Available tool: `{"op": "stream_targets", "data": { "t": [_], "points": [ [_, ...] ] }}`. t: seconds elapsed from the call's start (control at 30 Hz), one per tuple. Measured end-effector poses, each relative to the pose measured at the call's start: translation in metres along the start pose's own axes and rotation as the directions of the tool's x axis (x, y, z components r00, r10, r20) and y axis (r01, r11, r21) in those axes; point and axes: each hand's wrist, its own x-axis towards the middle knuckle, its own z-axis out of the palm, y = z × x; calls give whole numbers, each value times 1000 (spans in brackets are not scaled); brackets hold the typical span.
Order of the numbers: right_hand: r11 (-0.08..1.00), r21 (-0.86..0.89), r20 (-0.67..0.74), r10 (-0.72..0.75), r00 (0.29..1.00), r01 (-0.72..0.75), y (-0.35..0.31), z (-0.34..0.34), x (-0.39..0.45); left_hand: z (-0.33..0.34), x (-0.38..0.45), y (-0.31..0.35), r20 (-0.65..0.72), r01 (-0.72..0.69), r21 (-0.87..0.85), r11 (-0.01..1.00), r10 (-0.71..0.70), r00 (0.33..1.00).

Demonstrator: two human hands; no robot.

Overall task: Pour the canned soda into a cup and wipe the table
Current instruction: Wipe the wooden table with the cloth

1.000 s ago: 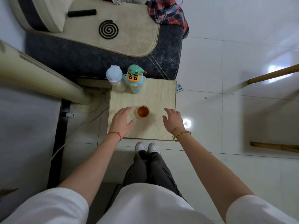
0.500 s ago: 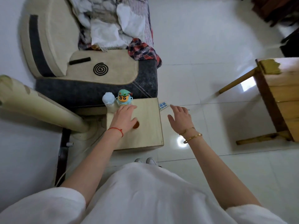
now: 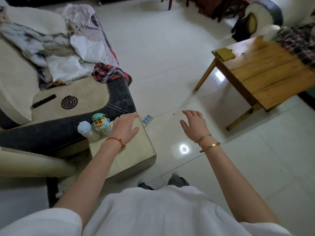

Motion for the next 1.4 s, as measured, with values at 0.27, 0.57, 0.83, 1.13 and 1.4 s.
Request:
{"op": "stream_targets", "data": {
  "t": [0.27, 0.57, 0.83, 1.13, 1.4],
  "points": [
    [987, 76, -93, 150, 984, -143, 91, -33, -39, 17, 34, 94, 47, -197, 7, 980, 196, 979],
    [960, 100, -168, 276, 946, -262, 246, -109, -99, 64, 57, 280, 111, -386, -49, 921, 390, 914],
    [928, 117, -241, 373, 896, -354, 380, -184, -153, 108, 64, 444, 98, -520, -91, 849, 527, 844],
    [867, 196, -239, 495, 835, -458, 482, -206, -164, 141, 99, 554, 125, -612, -94, 785, 619, 775],
    [795, 260, -253, 603, 757, -547, 585, -228, -137, 178, 171, 660, 187, -673, -92, 734, 677, 712]
  ]
}}
